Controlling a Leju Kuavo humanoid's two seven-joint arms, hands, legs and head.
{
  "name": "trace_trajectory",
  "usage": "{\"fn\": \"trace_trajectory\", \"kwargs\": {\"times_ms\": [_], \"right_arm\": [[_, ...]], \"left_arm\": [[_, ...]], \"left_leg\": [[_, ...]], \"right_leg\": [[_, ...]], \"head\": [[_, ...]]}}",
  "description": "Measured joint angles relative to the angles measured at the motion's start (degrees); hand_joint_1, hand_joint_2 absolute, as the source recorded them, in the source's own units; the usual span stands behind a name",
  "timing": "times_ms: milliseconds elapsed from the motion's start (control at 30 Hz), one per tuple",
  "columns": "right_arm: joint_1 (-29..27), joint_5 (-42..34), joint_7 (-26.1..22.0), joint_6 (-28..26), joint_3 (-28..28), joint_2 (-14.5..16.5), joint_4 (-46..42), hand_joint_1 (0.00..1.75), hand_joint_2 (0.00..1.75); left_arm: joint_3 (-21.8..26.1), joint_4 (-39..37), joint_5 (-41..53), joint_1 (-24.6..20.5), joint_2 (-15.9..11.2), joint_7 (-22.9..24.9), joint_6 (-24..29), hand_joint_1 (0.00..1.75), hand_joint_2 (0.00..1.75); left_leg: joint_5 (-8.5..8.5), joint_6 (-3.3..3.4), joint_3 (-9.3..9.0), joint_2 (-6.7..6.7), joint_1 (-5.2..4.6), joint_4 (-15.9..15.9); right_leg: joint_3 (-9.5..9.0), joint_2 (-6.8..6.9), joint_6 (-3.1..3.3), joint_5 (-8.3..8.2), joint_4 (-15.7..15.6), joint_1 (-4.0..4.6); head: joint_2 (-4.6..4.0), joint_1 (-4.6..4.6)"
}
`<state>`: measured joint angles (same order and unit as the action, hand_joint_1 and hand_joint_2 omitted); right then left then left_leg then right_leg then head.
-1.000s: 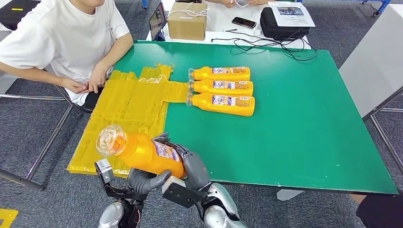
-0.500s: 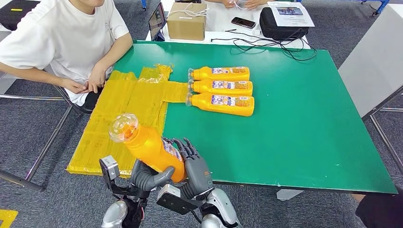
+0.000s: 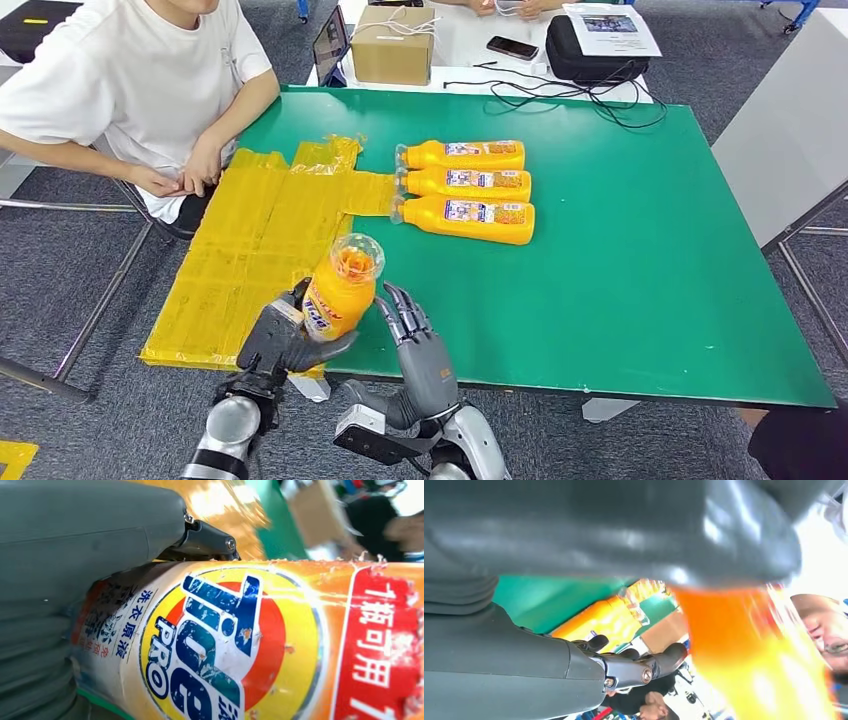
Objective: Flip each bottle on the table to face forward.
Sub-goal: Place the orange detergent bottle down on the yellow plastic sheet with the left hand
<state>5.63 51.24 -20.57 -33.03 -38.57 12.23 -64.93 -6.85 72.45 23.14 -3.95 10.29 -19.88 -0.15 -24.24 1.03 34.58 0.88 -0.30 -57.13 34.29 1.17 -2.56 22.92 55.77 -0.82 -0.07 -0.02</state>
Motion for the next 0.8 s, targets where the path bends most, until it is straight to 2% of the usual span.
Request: {"fn": "trace_trajectory", "kwargs": {"times_ms": [167,267,433,600,800], "right_arm": [[-0.3,-2.5,-1.2,0.4,0.0,-0.1,-0.4,0.00,0.00],[-0.3,-4.5,-2.6,0.7,0.0,-0.1,-0.2,0.00,0.00],[-0.2,-7.4,-4.5,1.5,-0.2,-0.1,0.5,0.00,0.00],[0.1,-8.1,-5.0,1.6,-0.5,-0.1,1.2,0.00,0.00],[0.2,-8.1,-5.0,1.6,-0.6,-0.1,1.6,0.00,0.00]], "left_arm": [[2.2,-6.6,13.1,-5.1,-5.4,2.7,1.0,1.75,1.75],[2.4,-12.8,19.3,-10.7,-8.7,4.3,1.2,1.75,1.75],[2.4,-24.2,24.0,-20.3,-13.6,6.3,-0.5,1.75,1.75],[2.4,-31.3,25.1,-25.5,-15.9,7.0,-1.0,1.75,1.75],[2.3,-35.1,25.3,-27.9,-16.8,7.1,-0.9,1.75,1.75]], "left_leg": [[0.04,-0.02,-0.02,-0.01,0.02,0.0],[0.03,-0.06,-0.16,-0.02,0.02,0.0],[0.08,-0.16,-0.33,0.21,0.03,0.0],[0.19,-0.25,-0.36,0.21,0.05,0.0],[0.20,-0.25,-0.39,0.21,0.05,0.0]], "right_leg": [[-0.05,0.02,0.01,0.00,0.0,0.01],[-0.21,0.03,0.07,-0.03,0.0,0.00],[-0.25,-0.02,0.29,-0.18,0.0,0.03],[-0.25,-0.02,0.35,-0.22,0.1,0.04],[-0.27,-0.02,0.35,-0.22,0.1,0.04]], "head": [[0.00,0.01],[0.00,0.03],[0.00,0.03],[0.00,0.03],[0.00,0.02]]}}
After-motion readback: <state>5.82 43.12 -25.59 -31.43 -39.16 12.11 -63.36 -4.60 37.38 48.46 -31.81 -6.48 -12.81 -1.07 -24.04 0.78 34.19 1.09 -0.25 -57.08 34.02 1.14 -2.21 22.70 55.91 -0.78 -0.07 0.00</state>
